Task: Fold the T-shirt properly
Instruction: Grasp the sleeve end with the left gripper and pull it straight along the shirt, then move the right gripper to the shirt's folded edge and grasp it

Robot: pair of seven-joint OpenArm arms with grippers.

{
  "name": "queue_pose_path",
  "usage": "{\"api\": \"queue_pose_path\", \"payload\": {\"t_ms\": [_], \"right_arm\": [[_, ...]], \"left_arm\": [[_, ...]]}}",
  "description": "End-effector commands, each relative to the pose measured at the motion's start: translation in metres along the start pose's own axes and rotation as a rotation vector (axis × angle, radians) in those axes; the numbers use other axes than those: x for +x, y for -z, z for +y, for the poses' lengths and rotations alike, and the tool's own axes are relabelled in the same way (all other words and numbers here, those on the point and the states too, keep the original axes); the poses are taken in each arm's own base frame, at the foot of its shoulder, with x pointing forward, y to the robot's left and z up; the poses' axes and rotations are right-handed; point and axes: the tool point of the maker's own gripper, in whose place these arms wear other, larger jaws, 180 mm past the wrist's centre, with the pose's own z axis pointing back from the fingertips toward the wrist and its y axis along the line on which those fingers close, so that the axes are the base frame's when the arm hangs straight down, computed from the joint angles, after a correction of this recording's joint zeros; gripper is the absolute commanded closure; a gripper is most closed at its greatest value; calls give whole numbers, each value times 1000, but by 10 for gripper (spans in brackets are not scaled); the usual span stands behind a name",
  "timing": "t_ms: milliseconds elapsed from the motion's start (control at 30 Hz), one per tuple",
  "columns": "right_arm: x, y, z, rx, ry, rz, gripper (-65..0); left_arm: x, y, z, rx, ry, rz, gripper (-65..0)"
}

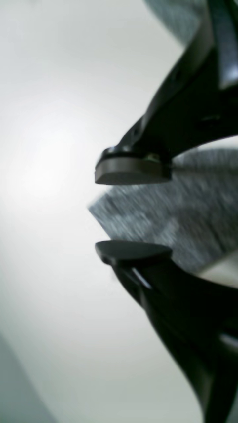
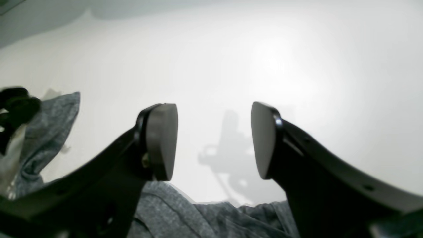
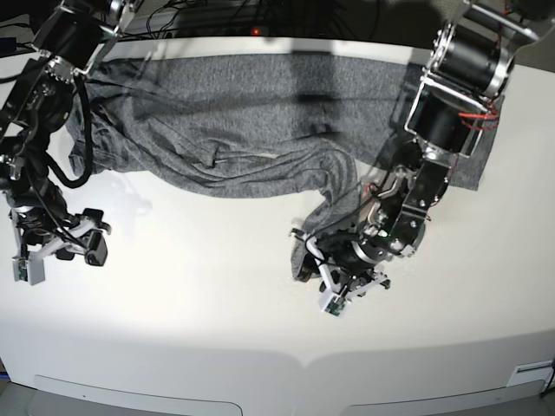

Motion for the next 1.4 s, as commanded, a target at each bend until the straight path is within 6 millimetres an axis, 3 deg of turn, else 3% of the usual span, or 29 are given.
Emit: {"api": "queue_pose_path", "payload": {"t_ms": [0,300,500,667,767,1000,1167,1367], "right_arm": [[20,-4,-1,-1,-26,-60,-351],[23,-5,1,12,-22,-73,-351],[25,-5,5,36,-14,-85,-351],[26,-6,5,39,-13,-87,-351],[27,-5,6,39,-13,-90,-351],[30,-5,6,40,-15,-98,-351],[31,-5,6,40,-15,-99,-351],[30,-5,6,40,-15,-95,-351]], "left_arm": [[24,2,9,16,7,-50,-260],[-61,3,31,74,1,152,-260],[-100,-37,118,312,19,257,-260],[-124,-70,163,385,7,352,-260],[-128,-74,163,377,-71,367,-260],[-127,-72,129,302,-64,383,-260],[-98,-69,117,278,-30,296,-261],[-54,-65,124,286,3,208,-267]]}}
